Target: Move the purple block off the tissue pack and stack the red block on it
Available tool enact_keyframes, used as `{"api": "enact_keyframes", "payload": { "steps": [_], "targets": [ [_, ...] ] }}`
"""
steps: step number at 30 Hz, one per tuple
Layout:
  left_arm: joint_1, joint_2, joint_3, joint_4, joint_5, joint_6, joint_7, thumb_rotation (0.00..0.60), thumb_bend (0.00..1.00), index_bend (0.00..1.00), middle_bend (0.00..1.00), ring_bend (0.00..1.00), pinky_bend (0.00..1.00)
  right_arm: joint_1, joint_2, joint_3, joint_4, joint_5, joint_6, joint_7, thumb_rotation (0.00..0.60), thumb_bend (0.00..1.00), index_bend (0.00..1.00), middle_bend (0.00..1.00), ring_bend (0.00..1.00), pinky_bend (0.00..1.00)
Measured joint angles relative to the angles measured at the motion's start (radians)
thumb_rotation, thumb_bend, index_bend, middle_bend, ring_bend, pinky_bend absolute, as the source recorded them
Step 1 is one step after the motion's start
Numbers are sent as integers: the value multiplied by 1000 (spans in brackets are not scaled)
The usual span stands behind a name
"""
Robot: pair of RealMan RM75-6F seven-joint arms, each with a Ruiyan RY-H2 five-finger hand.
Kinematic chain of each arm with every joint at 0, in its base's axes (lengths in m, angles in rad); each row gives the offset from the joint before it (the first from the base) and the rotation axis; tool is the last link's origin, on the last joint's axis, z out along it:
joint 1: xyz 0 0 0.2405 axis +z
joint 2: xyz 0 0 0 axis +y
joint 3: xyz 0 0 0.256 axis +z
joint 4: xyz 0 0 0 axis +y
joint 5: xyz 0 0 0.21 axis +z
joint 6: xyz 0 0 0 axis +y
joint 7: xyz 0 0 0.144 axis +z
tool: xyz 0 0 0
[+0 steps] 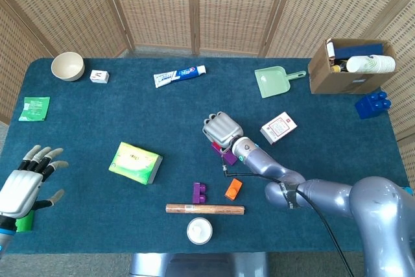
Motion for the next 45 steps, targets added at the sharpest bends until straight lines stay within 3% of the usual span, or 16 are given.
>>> {"api": "enact_keyframes", "payload": {
  "steps": [19,28,39,45],
  "targets": [
    [5,-5,3,15,1,2,-15,600,329,279,149,106,0,39,-13,-38,16,69,-24,-36,600,217,627,274,185,293],
    [7,-5,4,21,1,4,-22,600,329,279,149,106,0,54,-4,-50,12,106,-17,-39,600,214,575,271,170,293],
    [6,-5,4,18,6,6,-19,600,330,277,149,106,0,55,11,-60,-1,114,-8,-34,600,206,365,248,161,293],
    [8,-3,6,14,9,10,-19,600,329,276,149,106,0,55,19,-69,-10,123,-7,-34,600,206,332,233,149,293]
  ]
}}
